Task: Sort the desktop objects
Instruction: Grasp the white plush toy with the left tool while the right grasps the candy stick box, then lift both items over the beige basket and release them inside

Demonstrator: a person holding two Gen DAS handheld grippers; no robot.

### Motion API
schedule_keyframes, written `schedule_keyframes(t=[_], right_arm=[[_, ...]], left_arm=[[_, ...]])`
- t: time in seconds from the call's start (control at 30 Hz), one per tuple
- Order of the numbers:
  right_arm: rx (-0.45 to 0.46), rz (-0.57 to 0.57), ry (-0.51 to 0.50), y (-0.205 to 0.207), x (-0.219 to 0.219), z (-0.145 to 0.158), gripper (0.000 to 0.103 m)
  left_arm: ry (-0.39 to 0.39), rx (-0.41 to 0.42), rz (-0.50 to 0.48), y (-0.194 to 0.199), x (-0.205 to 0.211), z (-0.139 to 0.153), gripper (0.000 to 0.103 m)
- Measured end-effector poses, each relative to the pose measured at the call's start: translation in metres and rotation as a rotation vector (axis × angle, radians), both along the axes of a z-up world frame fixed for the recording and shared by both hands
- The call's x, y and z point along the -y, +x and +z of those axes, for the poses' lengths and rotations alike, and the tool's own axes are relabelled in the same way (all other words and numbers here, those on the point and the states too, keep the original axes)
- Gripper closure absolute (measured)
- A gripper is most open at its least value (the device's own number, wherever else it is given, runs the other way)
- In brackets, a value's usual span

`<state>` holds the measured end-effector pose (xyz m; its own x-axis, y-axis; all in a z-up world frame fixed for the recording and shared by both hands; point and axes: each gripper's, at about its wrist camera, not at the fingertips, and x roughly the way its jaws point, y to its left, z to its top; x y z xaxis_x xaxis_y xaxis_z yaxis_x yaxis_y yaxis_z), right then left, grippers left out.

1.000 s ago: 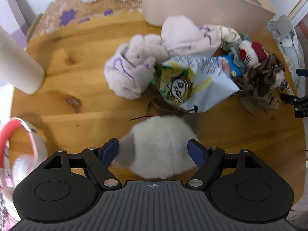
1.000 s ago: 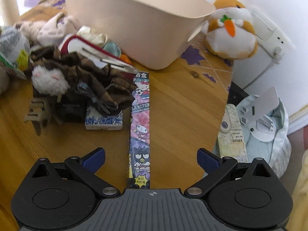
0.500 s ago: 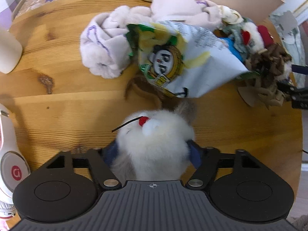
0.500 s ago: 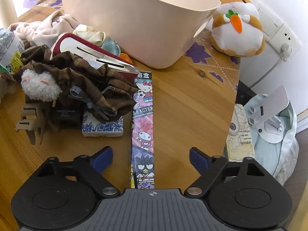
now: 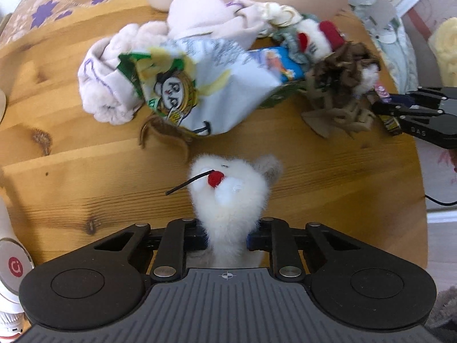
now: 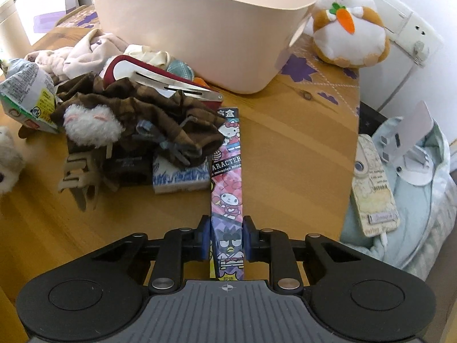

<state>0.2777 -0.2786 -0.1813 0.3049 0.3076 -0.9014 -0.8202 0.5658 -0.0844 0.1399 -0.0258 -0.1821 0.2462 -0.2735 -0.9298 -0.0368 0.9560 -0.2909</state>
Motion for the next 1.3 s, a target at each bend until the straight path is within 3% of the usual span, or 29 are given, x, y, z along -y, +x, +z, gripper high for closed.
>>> schedule_keyframes(t=[0.27, 0.47, 0.63, 0.83, 1.0, 1.3], right_arm=[[0.005, -0.072, 0.081, -0.003, 0.024, 0.028, 0.082], [0.073, -0.059, 0.128, 0.003, 0.032, 0.065, 0.082], [0.140, -0.071, 0.196, 0.018, 0.029, 0.103, 0.082], [0.200, -0.078, 0.292, 0.029, 0.012, 0.143, 0.082], [0.260, -0.052, 0.304, 0.041, -0.009, 0.162, 0.082], [0.308, -0.019, 0.343, 0.074, -0.045, 0.180, 0.082]], left_arm=[[-0.023, 0.101, 0.001, 0.004, -0.001, 0.035, 0.082], [-0.030, 0.194, 0.017, 0.013, -0.010, 0.064, 0.082], [0.031, 0.306, 0.027, 0.028, -0.006, 0.093, 0.082], [0.051, 0.432, 0.019, 0.052, -0.004, 0.133, 0.082], [0.084, 0.523, 0.007, 0.075, -0.003, 0.160, 0.082], [0.084, 0.586, 0.079, 0.116, -0.011, 0.181, 0.082]])
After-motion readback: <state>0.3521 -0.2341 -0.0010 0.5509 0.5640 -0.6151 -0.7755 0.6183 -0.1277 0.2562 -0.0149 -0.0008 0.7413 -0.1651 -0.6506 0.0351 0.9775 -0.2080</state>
